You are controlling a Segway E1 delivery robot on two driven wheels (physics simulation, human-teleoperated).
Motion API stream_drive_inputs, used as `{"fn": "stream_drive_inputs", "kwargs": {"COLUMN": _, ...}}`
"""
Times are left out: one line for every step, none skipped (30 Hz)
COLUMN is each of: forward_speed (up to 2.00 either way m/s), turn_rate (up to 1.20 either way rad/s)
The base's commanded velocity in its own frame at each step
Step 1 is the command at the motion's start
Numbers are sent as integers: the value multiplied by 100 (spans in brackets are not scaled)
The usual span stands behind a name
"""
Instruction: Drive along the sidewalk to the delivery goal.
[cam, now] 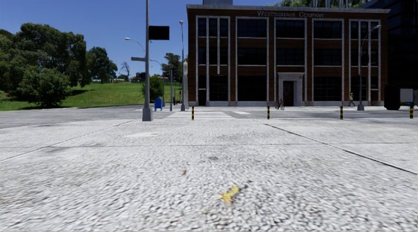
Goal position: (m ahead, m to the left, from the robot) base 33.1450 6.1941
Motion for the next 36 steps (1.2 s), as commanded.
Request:
{"fn": "stream_drive_inputs", "kwargs": {"forward_speed": 200, "turn_rate": 0}}
{"fn": "stream_drive_inputs", "kwargs": {"forward_speed": 200, "turn_rate": 0}}
{"fn": "stream_drive_inputs", "kwargs": {"forward_speed": 200, "turn_rate": 0}}
{"fn": "stream_drive_inputs", "kwargs": {"forward_speed": 200, "turn_rate": 0}}
{"fn": "stream_drive_inputs", "kwargs": {"forward_speed": 200, "turn_rate": 0}}
{"fn": "stream_drive_inputs", "kwargs": {"forward_speed": 200, "turn_rate": 0}}
{"fn": "stream_drive_inputs", "kwargs": {"forward_speed": 200, "turn_rate": 0}}
{"fn": "stream_drive_inputs", "kwargs": {"forward_speed": 200, "turn_rate": 0}}
{"fn": "stream_drive_inputs", "kwargs": {"forward_speed": 200, "turn_rate": 0}}
{"fn": "stream_drive_inputs", "kwargs": {"forward_speed": 200, "turn_rate": 0}}
{"fn": "stream_drive_inputs", "kwargs": {"forward_speed": 200, "turn_rate": 0}}
{"fn": "stream_drive_inputs", "kwargs": {"forward_speed": 200, "turn_rate": 0}}
{"fn": "stream_drive_inputs", "kwargs": {"forward_speed": 200, "turn_rate": 0}}
{"fn": "stream_drive_inputs", "kwargs": {"forward_speed": 200, "turn_rate": 0}}
{"fn": "stream_drive_inputs", "kwargs": {"forward_speed": 200, "turn_rate": -12}}
{"fn": "stream_drive_inputs", "kwargs": {"forward_speed": 200, "turn_rate": -58}}
{"fn": "stream_drive_inputs", "kwargs": {"forward_speed": 200, "turn_rate": -120}}
{"fn": "stream_drive_inputs", "kwargs": {"forward_speed": 200, "turn_rate": -120}}
{"fn": "stream_drive_inputs", "kwargs": {"forward_speed": 200, "turn_rate": -120}}
{"fn": "stream_drive_inputs", "kwargs": {"forward_speed": 200, "turn_rate": -120}}
{"fn": "stream_drive_inputs", "kwargs": {"forward_speed": 200, "turn_rate": -120}}
{"fn": "stream_drive_inputs", "kwargs": {"forward_speed": 200, "turn_rate": -78}}
{"fn": "stream_drive_inputs", "kwargs": {"forward_speed": 200, "turn_rate": -52}}
{"fn": "stream_drive_inputs", "kwargs": {"forward_speed": 200, "turn_rate": -3}}
{"fn": "stream_drive_inputs", "kwargs": {"forward_speed": 200, "turn_rate": 0}}
{"fn": "stream_drive_inputs", "kwargs": {"forward_speed": 200, "turn_rate": 0}}
{"fn": "stream_drive_inputs", "kwargs": {"forward_speed": 200, "turn_rate": 0}}
{"fn": "stream_drive_inputs", "kwargs": {"forward_speed": 200, "turn_rate": 0}}
{"fn": "stream_drive_inputs", "kwargs": {"forward_speed": 200, "turn_rate": 0}}
{"fn": "stream_drive_inputs", "kwargs": {"forward_speed": 200, "turn_rate": 0}}
{"fn": "stream_drive_inputs", "kwargs": {"forward_speed": 200, "turn_rate": 0}}
{"fn": "stream_drive_inputs", "kwargs": {"forward_speed": 200, "turn_rate": 0}}
{"fn": "stream_drive_inputs", "kwargs": {"forward_speed": 200, "turn_rate": 0}}
{"fn": "stream_drive_inputs", "kwargs": {"forward_speed": 200, "turn_rate": 0}}
{"fn": "stream_drive_inputs", "kwargs": {"forward_speed": 200, "turn_rate": 0}}
{"fn": "stream_drive_inputs", "kwargs": {"forward_speed": 200, "turn_rate": 0}}
